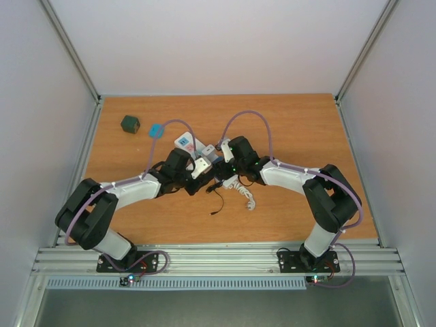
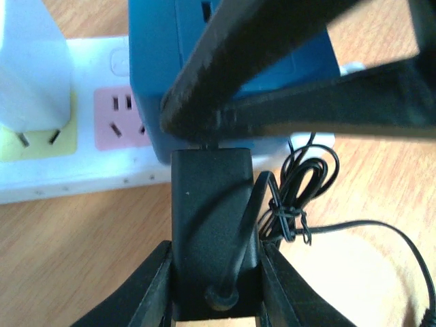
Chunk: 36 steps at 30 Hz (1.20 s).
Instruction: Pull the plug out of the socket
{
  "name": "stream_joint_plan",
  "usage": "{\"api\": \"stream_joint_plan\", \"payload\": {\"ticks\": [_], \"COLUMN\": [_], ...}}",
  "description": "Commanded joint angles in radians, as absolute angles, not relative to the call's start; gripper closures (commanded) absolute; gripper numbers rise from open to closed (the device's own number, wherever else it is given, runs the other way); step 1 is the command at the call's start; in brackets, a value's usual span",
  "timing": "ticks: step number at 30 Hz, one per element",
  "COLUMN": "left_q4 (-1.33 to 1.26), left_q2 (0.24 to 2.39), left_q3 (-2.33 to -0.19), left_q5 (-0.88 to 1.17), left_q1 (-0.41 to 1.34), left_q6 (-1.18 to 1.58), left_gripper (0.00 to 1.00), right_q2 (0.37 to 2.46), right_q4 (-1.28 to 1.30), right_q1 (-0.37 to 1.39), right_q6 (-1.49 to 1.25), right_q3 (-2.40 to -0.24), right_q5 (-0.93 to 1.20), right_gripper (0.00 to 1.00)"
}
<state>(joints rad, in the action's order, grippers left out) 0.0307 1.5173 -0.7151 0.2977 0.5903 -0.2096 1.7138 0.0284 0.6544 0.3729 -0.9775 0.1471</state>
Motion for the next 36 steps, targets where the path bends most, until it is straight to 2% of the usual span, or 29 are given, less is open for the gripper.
{"api": "stream_joint_plan", "payload": {"ticks": [1, 10, 13, 23, 30, 36], "left_q4": [0.086, 0.097, 0.111, 0.201, 0.269, 0.341], "left_q2": [1.459, 1.417, 1.396, 1.281, 1.213, 1.193], "left_q3": [-0.693, -0.676, -0.676, -0.698, -0.727, -0.762], "left_q5": [0.365, 0.373, 0.371, 0.402, 0.411, 0.379], "left_q1": [0.592, 0.591, 0.588, 0.521, 0.404, 0.294], "left_q6": [-0.221, -0.235, -0.239, -0.287, -0.316, -0.369], "left_gripper": [0.99, 0.99, 0.99, 0.99, 0.99, 0.99], "right_q2": [1.746, 1.751, 1.744, 1.689, 1.675, 1.67], "right_q4": [0.073, 0.076, 0.083, 0.137, 0.159, 0.166], "right_q1": [0.623, 0.622, 0.622, 0.623, 0.623, 0.623], "right_q6": [0.418, 0.423, 0.421, 0.398, 0.386, 0.383], "right_q3": [-0.94, -0.94, -0.943, -0.991, -1.018, -1.031], "right_q5": [0.003, -0.02, -0.011, 0.112, 0.165, 0.187], "right_gripper": [0.76, 0.76, 0.73, 0.55, 0.35, 0.25]}}
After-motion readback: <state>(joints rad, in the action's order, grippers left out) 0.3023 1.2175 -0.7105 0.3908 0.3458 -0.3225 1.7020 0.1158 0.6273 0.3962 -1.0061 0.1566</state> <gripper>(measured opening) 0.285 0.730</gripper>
